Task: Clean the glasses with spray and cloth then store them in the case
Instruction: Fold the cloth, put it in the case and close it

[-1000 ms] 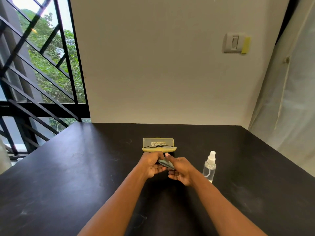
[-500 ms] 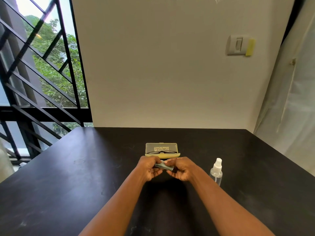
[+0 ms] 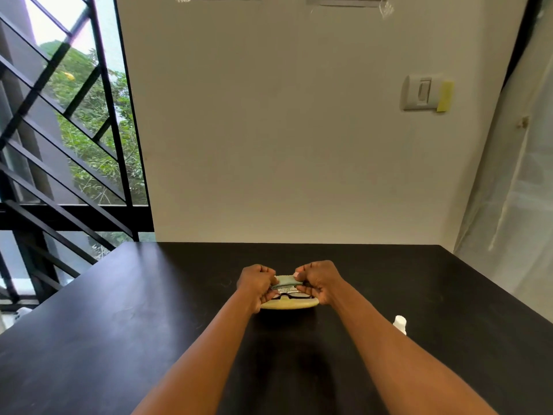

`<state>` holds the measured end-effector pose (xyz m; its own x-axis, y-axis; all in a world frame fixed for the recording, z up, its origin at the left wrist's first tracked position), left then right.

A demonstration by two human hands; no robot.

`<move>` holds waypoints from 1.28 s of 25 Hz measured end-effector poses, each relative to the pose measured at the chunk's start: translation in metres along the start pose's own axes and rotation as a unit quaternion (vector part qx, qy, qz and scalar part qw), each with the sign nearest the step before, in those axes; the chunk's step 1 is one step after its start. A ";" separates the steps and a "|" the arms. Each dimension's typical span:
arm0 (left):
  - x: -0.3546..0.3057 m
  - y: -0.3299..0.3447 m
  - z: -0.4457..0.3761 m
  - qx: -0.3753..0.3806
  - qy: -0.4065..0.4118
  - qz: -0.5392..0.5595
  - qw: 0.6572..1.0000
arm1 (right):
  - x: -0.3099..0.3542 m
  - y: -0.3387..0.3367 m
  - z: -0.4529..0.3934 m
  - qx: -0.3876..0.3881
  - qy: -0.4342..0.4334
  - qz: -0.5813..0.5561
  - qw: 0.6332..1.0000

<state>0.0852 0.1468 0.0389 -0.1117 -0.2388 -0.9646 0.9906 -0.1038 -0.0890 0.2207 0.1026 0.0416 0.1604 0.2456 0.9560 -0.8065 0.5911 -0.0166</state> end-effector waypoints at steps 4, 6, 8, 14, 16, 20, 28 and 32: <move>0.004 0.006 -0.022 -0.040 0.058 -0.075 0.995 | -0.005 0.007 -0.022 -0.040 -0.016 0.031 0.999; 0.005 0.007 -0.029 -0.042 0.085 -0.118 0.988 | -0.010 0.009 -0.030 -0.054 -0.023 0.053 0.997; 0.005 0.009 -0.033 -0.038 0.104 -0.157 0.981 | -0.015 0.011 -0.036 -0.068 -0.037 0.088 0.993; 0.013 0.009 -0.038 -0.027 0.126 -0.245 0.961 | -0.025 0.011 -0.039 -0.090 -0.076 0.195 0.974; 0.017 0.008 -0.036 -0.023 0.124 -0.254 0.959 | -0.028 0.009 -0.037 -0.090 -0.086 0.216 0.968; 0.024 0.006 -0.031 -0.026 0.112 -0.236 0.965 | -0.033 0.004 -0.026 -0.083 -0.100 0.222 0.966; 0.031 0.001 -0.024 -0.027 0.110 -0.217 0.970 | -0.035 0.000 -0.018 -0.061 -0.151 0.266 0.950; 0.030 0.000 -0.024 -0.021 0.103 -0.194 0.975 | -0.025 0.000 -0.012 -0.096 -0.280 0.371 0.880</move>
<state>0.0839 0.1629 0.0036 -0.4654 0.0104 -0.8851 0.8795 -0.1068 -0.4637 0.2234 0.1056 0.0147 -0.7189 0.2338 0.6546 -0.4512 0.5595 -0.6953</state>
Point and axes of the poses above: each hand's wrist, its own z-axis away from the middle knuckle, its own y-axis out of the palm, x = y × z, the point moved 3 cm from there along -z, towards the middle knuckle, and after that the axes turned 7 degrees about -x, right-handed, at the moved point
